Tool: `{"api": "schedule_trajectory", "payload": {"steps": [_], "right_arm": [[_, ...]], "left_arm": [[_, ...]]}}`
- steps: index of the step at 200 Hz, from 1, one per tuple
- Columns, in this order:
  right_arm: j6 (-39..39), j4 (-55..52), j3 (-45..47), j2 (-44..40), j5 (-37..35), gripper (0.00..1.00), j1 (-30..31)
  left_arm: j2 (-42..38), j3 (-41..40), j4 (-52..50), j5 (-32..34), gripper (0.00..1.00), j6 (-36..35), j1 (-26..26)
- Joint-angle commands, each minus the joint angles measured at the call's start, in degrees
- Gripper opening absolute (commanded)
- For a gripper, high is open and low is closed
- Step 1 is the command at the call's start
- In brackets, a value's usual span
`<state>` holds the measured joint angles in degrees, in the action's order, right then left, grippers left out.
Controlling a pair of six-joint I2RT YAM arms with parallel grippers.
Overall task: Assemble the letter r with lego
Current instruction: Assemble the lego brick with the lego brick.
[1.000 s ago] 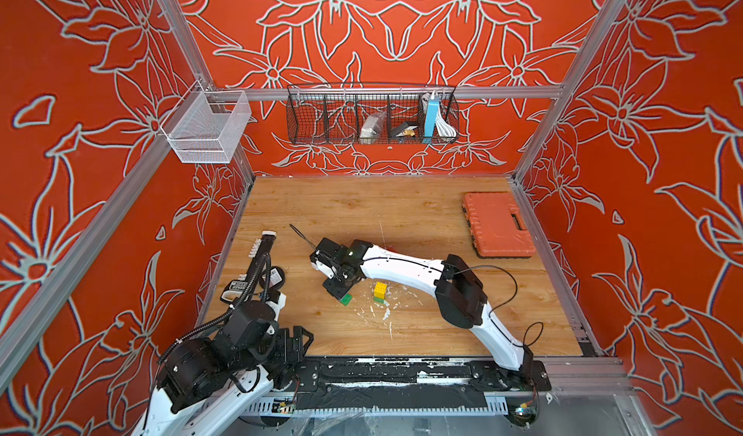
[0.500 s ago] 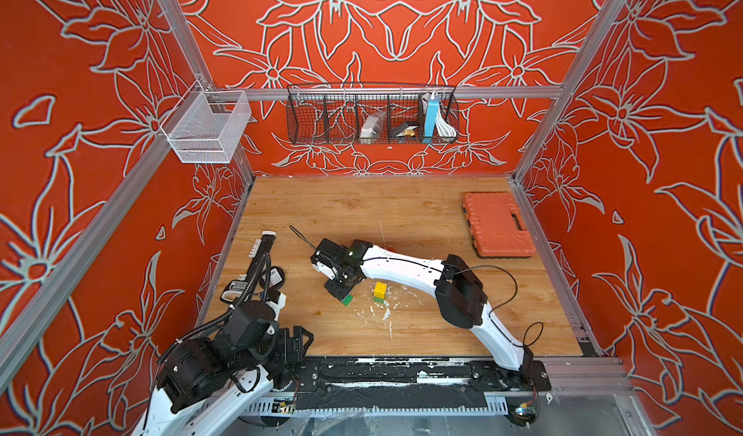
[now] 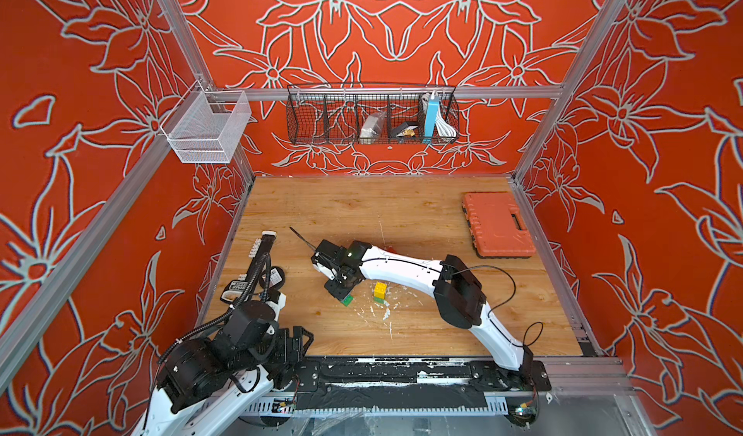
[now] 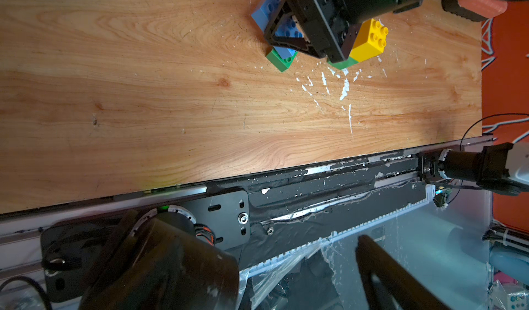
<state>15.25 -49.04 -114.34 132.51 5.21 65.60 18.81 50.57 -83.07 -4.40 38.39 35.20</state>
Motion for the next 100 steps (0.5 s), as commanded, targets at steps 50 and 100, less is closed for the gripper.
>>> {"api": "schedule_trajectory", "payload": {"steps": [50,100], "right_arm": [[5.3,3.1,4.4,2.6,-4.2,0.00,0.4],[8.3,2.2,5.4,5.1,-5.5,0.00,0.6]], "left_arm": [[-0.9,-0.5,0.1,-0.1,0.95,-0.4,-0.1],[-1.0,-0.5,0.1,-0.1,0.95,-0.4,-0.1]]}}
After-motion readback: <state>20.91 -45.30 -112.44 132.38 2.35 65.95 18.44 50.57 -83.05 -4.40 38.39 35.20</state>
